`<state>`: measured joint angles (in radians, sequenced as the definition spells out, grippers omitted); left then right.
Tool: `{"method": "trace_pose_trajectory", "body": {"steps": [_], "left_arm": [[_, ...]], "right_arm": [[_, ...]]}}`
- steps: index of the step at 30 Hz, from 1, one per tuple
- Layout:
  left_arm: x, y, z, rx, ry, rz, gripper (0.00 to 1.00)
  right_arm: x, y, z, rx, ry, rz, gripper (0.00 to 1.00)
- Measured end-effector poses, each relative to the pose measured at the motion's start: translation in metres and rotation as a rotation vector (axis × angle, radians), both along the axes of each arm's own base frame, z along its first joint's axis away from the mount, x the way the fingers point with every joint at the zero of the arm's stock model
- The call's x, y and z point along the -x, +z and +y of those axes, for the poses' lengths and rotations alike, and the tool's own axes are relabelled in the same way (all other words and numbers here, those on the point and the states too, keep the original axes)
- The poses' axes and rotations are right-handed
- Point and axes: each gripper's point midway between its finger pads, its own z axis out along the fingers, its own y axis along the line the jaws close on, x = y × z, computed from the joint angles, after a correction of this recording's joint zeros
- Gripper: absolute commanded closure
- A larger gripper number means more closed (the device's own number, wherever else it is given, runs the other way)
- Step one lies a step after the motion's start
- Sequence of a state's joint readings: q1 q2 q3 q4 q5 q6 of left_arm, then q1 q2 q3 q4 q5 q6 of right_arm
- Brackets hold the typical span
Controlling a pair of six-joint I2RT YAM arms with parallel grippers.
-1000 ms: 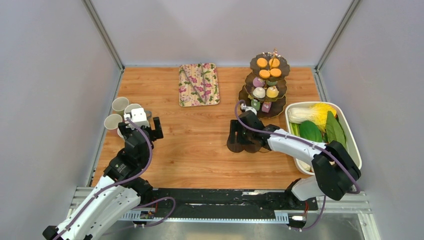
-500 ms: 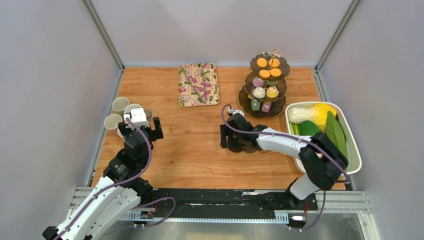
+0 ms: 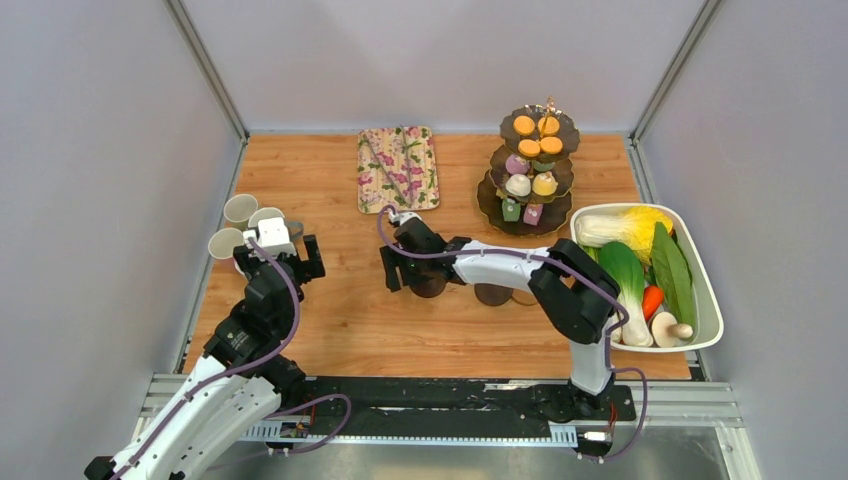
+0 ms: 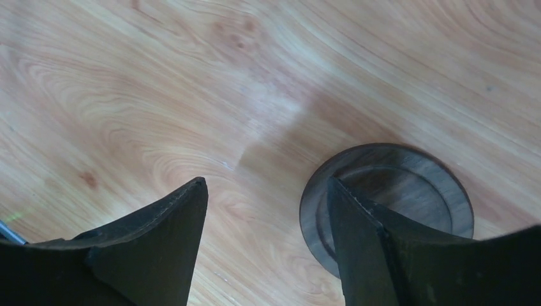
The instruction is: Serve the afternoon tea
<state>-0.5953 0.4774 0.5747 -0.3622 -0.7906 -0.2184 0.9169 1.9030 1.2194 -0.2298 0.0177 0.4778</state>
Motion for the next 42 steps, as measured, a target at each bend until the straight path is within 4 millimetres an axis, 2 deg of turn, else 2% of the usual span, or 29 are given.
{"method": "trace_pose_trajectory", "body": {"steps": [2, 4, 7, 11, 13, 16, 20, 22, 25, 29, 32, 35, 39, 42], "left_arm": [[0.0, 0.0, 0.0, 0.0, 0.0, 0.0, 0.0], [0.0, 0.0, 0.0, 0.0, 0.0, 0.0, 0.0], [0.0, 0.0, 0.0, -0.001, 0.0, 0.0, 0.0], [0.0, 0.0, 0.0, -0.001, 0.0, 0.001, 0.0], [0.0, -0.001, 0.0, -0.002, 0.0, 0.003, 0.0], [-0.001, -0.002, -0.001, -0.007, -0.001, 0.01, 0.0], [-0.002, -0.004, -0.002, -0.012, -0.004, 0.02, 0.0], [-0.002, -0.005, -0.002, -0.014, -0.004, 0.023, 0.0], [-0.003, -0.006, -0.003, -0.015, -0.004, 0.024, 0.0], [-0.003, -0.006, -0.003, -0.015, -0.005, 0.024, 0.0], [-0.003, -0.006, -0.003, -0.014, -0.007, 0.025, 0.0], [-0.003, -0.006, -0.003, -0.014, -0.009, 0.025, 0.0], [-0.003, -0.006, -0.004, -0.013, -0.015, 0.026, 0.0], [-0.003, -0.006, -0.004, -0.012, -0.015, 0.026, 0.0]], "right_arm": [[-0.002, 0.005, 0.011, -0.007, 0.026, -0.019, 0.29], [-0.005, 0.01, 0.013, 0.002, 0.031, -0.047, 0.29], [-0.012, 0.017, -0.002, 0.04, -0.009, -0.091, 0.29], [-0.013, 0.027, -0.057, 0.126, -0.116, -0.133, 0.29], [-0.008, 0.032, -0.092, 0.179, -0.181, -0.148, 0.3], [0.0, 0.031, -0.13, 0.234, -0.263, -0.152, 0.31], [0.018, 0.012, -0.164, 0.299, -0.335, -0.104, 0.31], [0.024, 0.001, -0.173, 0.321, -0.352, -0.074, 0.31], [0.026, -0.008, -0.172, 0.306, -0.355, -0.052, 0.31], [0.011, -0.011, -0.144, 0.22, -0.331, -0.062, 0.31], [-0.013, -0.011, -0.117, 0.182, -0.303, -0.09, 0.31], [-0.038, -0.008, -0.102, 0.155, -0.291, -0.113, 0.32], [-0.062, 0.0, -0.11, 0.151, -0.303, -0.142, 0.32], [-0.069, 0.007, -0.119, 0.162, -0.306, -0.16, 0.32]]}}
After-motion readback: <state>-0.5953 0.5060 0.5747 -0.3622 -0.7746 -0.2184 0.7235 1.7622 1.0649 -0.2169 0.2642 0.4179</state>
